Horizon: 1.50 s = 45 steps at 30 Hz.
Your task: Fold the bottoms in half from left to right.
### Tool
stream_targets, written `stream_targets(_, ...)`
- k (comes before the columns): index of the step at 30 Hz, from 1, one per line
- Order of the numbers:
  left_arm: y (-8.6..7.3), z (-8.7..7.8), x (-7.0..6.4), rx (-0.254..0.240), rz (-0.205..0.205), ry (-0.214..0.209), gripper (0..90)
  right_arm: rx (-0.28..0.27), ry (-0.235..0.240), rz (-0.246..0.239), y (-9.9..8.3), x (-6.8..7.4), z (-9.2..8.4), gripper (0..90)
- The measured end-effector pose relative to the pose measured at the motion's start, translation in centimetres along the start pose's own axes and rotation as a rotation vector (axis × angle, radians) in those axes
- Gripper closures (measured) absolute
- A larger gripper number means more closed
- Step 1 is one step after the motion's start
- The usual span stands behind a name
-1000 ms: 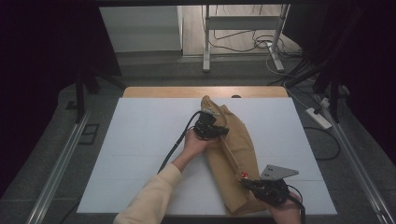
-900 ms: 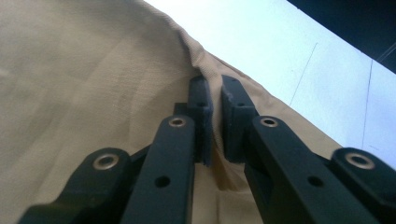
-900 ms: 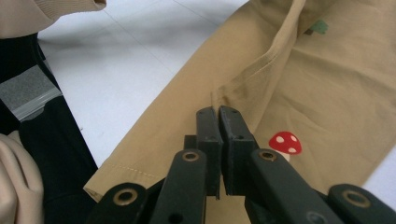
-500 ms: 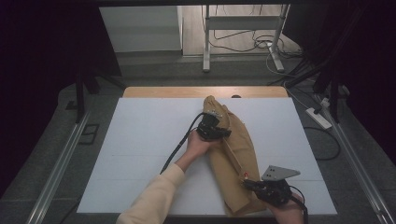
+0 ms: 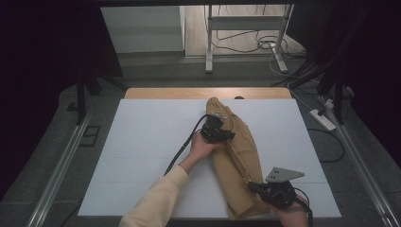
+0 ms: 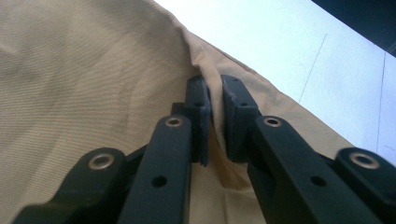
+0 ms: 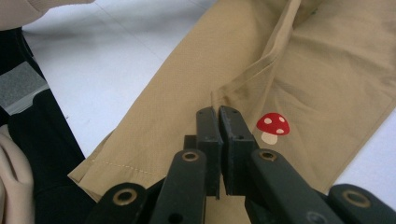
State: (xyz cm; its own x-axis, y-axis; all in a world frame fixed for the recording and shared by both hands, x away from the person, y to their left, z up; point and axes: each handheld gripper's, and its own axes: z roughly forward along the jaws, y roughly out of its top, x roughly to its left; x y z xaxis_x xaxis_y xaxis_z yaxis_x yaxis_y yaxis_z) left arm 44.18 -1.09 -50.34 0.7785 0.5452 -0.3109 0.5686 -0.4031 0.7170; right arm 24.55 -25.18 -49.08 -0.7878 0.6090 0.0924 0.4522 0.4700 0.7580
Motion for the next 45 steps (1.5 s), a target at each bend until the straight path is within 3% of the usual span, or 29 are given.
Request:
stream_targets(8,0.0,0.0,-0.2,-0.008,0.003,-0.005,78.4,0.015,-0.007,-0.007,-0.1,0.0,0.0,86.7)
stream_targets(11,0.0,-0.2,-0.5,-0.03,0.017,0.03,64.1,0.021,-0.011,-0.001,-0.3,-0.1,-0.1,86.0)
stream_targets(12,0.0,-0.4,-0.6,-0.041,0.019,0.038,50.7,0.025,-0.012,-0.003,-0.4,-0.1,-0.2,75.0)
stream_targets(13,-0.1,-0.6,-0.6,-0.046,0.015,0.041,50.7,0.025,-0.012,-0.003,-0.4,-0.1,-0.2,75.0)
stream_targets(15,-0.2,-1.1,-0.5,-0.056,0.011,0.045,44.3,0.01,-0.054,-0.008,-0.4,0.0,-0.2,60.0)
stream_targets(17,-0.4,-1.6,-0.4,-0.057,0.011,0.049,40.4,-0.003,-0.084,-0.001,-0.5,0.0,-0.3,51.8)
stream_targets(20,-0.7,-2.2,-0.4,-0.065,0.013,0.044,38.2,-0.014,-0.105,0.015,-0.4,-0.3,-0.3,45.2)
stream_targets(32,-1.2,-4.0,-0.7,-0.074,0.035,0.043,34.1,-0.028,-0.107,0.027,0.6,-0.9,0.2,41.6)
stream_targets(45,-3.5,-6.0,-0.7,-0.05,0.056,0.04,34.9,0.016,-0.134,0.069,1.9,-4.2,2.4,41.8)
